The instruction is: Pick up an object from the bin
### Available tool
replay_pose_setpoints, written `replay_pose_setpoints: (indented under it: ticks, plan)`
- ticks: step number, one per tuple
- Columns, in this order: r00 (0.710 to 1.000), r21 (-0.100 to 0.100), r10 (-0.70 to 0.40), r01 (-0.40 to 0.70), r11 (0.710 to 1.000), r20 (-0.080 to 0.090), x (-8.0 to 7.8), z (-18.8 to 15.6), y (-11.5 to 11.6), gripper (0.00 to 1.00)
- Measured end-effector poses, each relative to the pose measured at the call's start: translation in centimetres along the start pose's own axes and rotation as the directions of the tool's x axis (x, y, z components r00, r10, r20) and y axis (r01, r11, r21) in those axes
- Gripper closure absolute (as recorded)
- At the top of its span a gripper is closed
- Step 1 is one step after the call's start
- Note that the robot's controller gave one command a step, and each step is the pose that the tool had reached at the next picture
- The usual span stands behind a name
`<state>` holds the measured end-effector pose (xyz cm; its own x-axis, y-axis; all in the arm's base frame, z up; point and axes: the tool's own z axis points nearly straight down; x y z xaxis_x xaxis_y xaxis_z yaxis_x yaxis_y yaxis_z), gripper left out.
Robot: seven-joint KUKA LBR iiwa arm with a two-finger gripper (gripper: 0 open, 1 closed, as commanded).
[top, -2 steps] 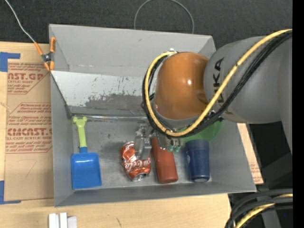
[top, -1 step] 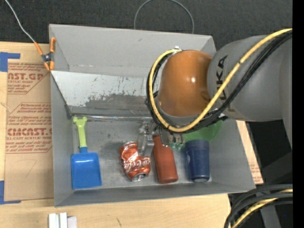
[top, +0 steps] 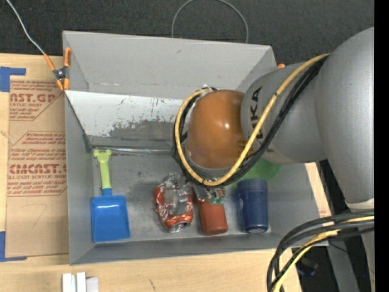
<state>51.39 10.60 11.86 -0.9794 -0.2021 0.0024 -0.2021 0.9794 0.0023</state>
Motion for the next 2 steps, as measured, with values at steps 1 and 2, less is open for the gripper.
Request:
replay_pose_setpoints:
  ticks: [1, 2]
  plan:
    - [0.999, -0.008, -0.011, 0.011, 1.0, 0.033, 0.5, 2.4, 1.3, 1.0]
    - [1.0, 0.0, -0.027, 0.027, 1.0, -0.003, 0.5, -6.9, 1.8, 1.0]
